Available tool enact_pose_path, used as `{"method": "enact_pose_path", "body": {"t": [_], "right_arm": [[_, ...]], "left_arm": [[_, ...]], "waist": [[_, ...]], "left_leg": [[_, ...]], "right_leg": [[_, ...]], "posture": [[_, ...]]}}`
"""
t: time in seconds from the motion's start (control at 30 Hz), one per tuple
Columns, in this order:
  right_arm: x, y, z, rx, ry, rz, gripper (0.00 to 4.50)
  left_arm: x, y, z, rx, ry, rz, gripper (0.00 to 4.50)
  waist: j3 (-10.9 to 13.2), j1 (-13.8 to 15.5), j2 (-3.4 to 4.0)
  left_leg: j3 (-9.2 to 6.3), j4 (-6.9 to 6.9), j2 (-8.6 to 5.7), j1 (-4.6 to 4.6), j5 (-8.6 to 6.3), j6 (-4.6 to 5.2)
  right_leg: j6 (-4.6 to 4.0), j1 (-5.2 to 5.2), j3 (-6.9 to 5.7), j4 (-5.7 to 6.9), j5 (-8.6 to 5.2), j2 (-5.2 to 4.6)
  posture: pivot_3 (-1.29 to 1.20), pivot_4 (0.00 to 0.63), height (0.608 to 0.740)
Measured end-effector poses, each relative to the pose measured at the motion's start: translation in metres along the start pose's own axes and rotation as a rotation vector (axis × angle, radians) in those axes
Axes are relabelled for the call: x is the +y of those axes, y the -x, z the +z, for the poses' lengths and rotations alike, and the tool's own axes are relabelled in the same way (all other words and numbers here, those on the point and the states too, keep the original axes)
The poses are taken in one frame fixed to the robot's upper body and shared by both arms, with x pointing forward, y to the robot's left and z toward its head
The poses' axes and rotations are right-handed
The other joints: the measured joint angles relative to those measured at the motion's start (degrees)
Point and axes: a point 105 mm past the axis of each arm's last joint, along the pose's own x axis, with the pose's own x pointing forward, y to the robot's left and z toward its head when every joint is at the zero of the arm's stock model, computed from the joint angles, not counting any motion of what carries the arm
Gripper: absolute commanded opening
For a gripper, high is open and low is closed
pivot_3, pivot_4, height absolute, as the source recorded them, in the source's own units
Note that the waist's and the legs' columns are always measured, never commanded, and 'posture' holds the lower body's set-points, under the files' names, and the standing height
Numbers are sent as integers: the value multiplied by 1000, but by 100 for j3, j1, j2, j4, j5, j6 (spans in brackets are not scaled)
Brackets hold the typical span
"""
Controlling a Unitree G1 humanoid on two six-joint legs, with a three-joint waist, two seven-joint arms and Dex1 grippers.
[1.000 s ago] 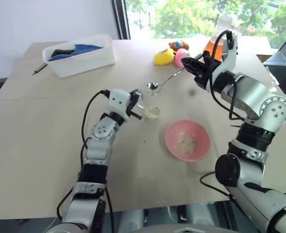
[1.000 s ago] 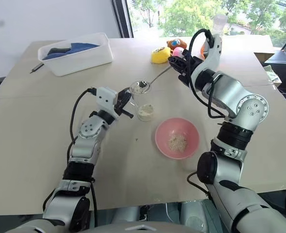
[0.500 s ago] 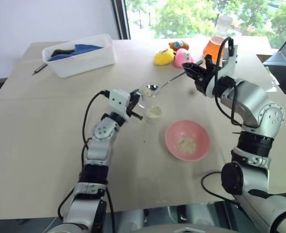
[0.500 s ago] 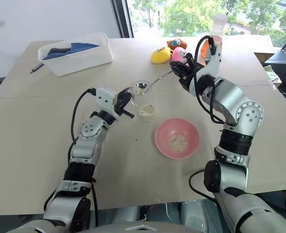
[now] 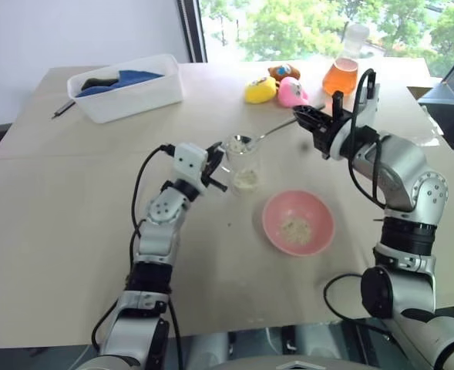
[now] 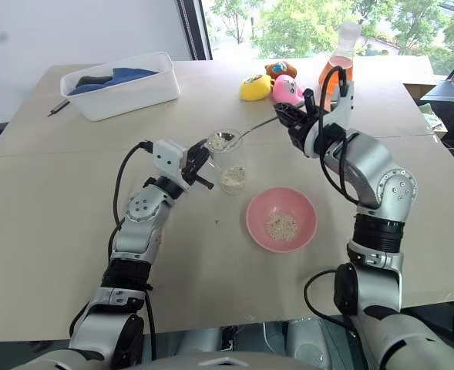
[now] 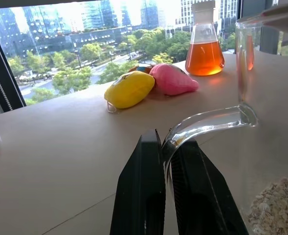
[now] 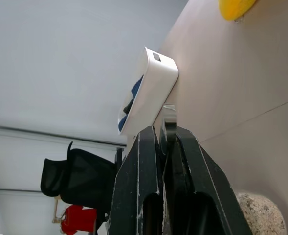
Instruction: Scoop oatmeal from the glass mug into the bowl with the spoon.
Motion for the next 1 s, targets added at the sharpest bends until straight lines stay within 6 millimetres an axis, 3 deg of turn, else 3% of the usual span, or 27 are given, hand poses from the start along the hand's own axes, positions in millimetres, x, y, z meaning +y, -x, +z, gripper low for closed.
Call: {"method": "enact_pose_path", "body": {"t": [0.33,0.6,1.0], "right_arm": [[0,5,6,-12,-30,24,0],[2,36,8,-43,24,113,0],[-41,85,2,-52,87,43,0]], "left_arm": [[0,0,0,-2,-1,-1,63],[-2,2,-2,5,1,-14,63],[-6,3,-8,25,9,-40,63]], "waist": [[0,7,0],[0,57,0],[0,196,-1]], "left_leg": [[0,0,1,0,0,0],[0,1,1,-4,0,1],[0,5,0,-4,-1,2]], "right_leg": [[0,0,0,0,0,0],[0,0,-1,-2,0,0],[0,0,-1,-9,0,0]], "posture": [[0,150,740],[0,150,740],[0,150,740]]}}
